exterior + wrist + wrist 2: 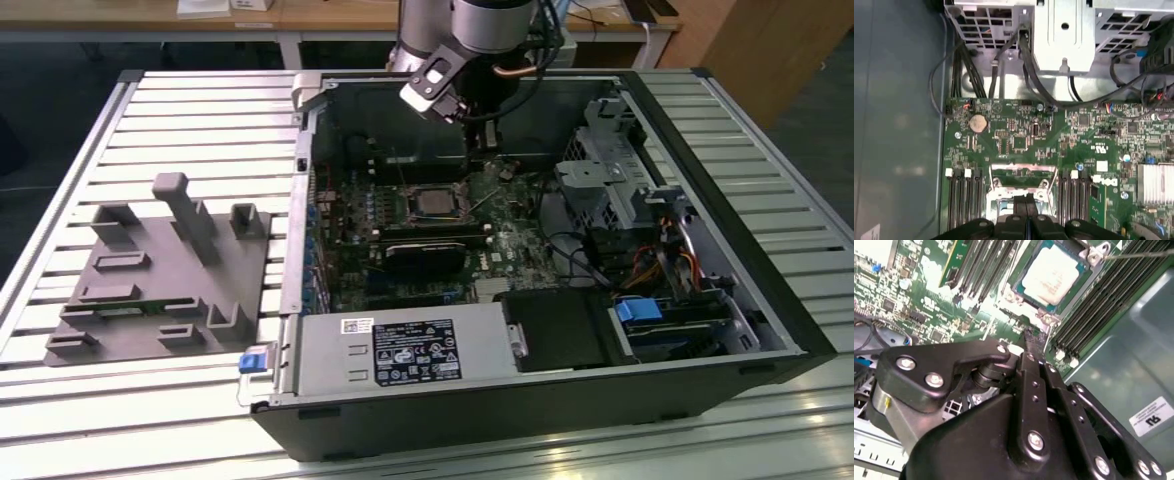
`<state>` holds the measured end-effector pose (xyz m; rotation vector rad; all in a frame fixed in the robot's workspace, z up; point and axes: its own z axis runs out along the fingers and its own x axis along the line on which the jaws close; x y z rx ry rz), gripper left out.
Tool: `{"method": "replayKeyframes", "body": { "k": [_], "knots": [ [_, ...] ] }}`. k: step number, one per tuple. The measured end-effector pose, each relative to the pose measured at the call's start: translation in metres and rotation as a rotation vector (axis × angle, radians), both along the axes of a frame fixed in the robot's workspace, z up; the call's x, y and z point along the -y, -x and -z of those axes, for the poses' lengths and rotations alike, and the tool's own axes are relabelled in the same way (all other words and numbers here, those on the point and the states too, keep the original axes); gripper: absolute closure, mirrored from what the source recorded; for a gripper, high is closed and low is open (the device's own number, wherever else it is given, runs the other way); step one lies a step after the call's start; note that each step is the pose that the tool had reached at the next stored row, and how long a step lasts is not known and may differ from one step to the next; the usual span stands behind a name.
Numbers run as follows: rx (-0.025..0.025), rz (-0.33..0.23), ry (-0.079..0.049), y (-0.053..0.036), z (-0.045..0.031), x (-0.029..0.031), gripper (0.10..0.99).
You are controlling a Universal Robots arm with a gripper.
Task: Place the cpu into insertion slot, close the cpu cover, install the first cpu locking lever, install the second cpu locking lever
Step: 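Close the cpu cover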
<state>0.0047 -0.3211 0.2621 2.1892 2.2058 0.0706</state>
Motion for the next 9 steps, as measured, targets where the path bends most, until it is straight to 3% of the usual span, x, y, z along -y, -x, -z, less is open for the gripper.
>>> {"method": "replayKeyframes", "body": {
  "k": [9],
  "knots": [
    [-0.0225,0.000,0.000,-0.0236,0.0000,0.0000,0.980]
  ]
}}
